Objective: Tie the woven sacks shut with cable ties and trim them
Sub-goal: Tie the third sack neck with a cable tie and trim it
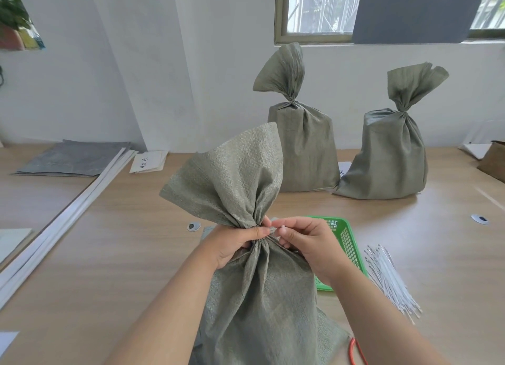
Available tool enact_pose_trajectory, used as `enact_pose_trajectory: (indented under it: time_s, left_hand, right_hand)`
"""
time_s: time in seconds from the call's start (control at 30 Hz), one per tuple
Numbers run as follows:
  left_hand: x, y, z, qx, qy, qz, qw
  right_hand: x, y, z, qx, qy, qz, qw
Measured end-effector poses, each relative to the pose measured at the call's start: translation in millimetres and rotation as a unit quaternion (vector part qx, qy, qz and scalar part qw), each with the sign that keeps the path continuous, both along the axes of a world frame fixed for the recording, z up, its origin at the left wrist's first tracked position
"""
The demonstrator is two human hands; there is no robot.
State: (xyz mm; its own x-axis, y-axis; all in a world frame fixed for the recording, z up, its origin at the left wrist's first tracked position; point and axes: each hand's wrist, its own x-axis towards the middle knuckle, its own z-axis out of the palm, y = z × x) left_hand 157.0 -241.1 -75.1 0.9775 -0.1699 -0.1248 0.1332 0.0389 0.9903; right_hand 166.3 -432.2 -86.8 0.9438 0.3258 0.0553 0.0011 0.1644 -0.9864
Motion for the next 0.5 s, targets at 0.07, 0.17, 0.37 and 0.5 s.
enact_pose_trajectory:
  time_s: [0.07,0.17,0.37,0.5]
  left_hand:
    - [0.9,1.0,0.0,-0.001,0.002,0.006,1.000]
    - [1.3,1.0,-0.2,0.001,0.006,0.005,1.000]
    - [-0.1,1.1,-0.1,-0.022,0.013,-0.008,1.000]
    - [-1.8,1.3,-0.9,-0.032,0.022,-0.004,0.999]
  right_hand:
    - [0.1,0.9,2.8,-0.010,-0.015,0.003,1.000]
    - [0.1,2.9,6.0,-0.017,-0.016,-0.003,1.000]
    - [1.5,6.8,5.7,-0.003,0.006,-0.021,1.000]
    - [-0.3,7.6,4.7,0.006,0.011,-0.030,0.999]
